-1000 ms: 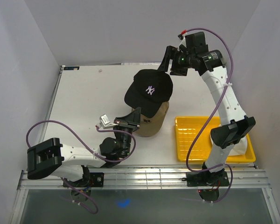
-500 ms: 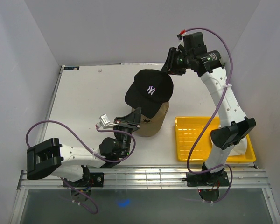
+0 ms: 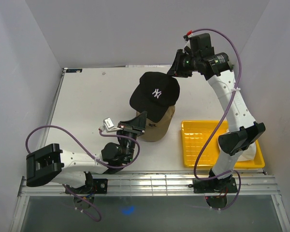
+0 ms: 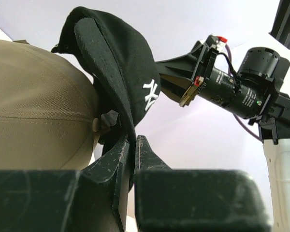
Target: Stack the hats
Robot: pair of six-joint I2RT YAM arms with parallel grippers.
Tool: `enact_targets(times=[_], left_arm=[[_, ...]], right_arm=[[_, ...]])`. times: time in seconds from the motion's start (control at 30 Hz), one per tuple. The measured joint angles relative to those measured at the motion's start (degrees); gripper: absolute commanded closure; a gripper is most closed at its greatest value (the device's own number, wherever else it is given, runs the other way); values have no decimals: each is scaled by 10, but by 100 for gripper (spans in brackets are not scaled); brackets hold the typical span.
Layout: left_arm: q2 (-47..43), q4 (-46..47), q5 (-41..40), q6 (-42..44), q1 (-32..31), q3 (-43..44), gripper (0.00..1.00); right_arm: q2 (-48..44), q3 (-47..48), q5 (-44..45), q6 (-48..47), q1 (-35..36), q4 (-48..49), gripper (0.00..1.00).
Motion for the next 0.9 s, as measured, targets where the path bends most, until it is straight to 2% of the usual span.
enact_targets(times=[0.1,0.17,0.33,0.47,0.57,0.7,0.9], left_arm=[[-8,0,9,5,0,-7,100],[-16,0,13,10,0,-13,95],[-36,0,28,8,0,-31,72],[-53,1,45,-18,0,-41,57],[-68,3,56,-38,0,-48,50],[-83,4,66,-57,0,-53,45],[-105,-9,70,-74,0,-54,44]], right_arm=[[-1,0,0,0,0,0,92],[-3,0,0,0,0,0,92],[-19,0,-2,0,3,2,92],[-31,0,-8,-2,5,7,92],[-36,0,-9,-5,5,11,92],[-40,-1,-13,-10,7,24,92],[-50,-4,-26,-15,8,41,92]])
